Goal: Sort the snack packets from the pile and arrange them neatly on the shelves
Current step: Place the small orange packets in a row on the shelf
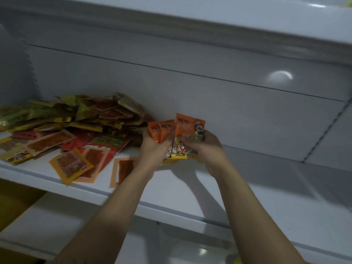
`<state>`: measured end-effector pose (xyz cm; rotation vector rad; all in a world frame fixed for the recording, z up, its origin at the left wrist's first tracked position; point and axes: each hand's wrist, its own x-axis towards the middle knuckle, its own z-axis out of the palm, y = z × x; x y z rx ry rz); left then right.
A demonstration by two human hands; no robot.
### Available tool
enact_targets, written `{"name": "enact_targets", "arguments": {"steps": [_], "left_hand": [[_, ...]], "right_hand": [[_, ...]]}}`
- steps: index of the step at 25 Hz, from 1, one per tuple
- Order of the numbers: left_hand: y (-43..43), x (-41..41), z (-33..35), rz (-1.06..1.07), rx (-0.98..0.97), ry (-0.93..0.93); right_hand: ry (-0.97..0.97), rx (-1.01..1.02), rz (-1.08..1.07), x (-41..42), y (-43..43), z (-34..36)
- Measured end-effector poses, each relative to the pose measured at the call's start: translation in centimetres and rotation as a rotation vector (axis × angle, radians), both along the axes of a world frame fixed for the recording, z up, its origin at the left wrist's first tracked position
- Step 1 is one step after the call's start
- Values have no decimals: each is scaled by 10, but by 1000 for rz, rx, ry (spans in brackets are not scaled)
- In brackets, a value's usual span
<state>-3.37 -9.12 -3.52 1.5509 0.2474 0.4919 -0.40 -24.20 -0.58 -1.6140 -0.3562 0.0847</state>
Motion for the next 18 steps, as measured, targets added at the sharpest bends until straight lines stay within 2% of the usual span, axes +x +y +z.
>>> {"name": "enact_targets", "arguments": {"steps": [7, 14, 18], "left_hand": [[-129, -8, 12, -252, 44, -46], [-287, -24, 21, -674, -30, 152], [-388, -52, 26, -866, -1, 175]], "right_hand": [[2, 4, -179, -26, -127, 3], [51, 67, -424, -84, -297, 7], [27, 145, -628, -132, -396, 0]]}}
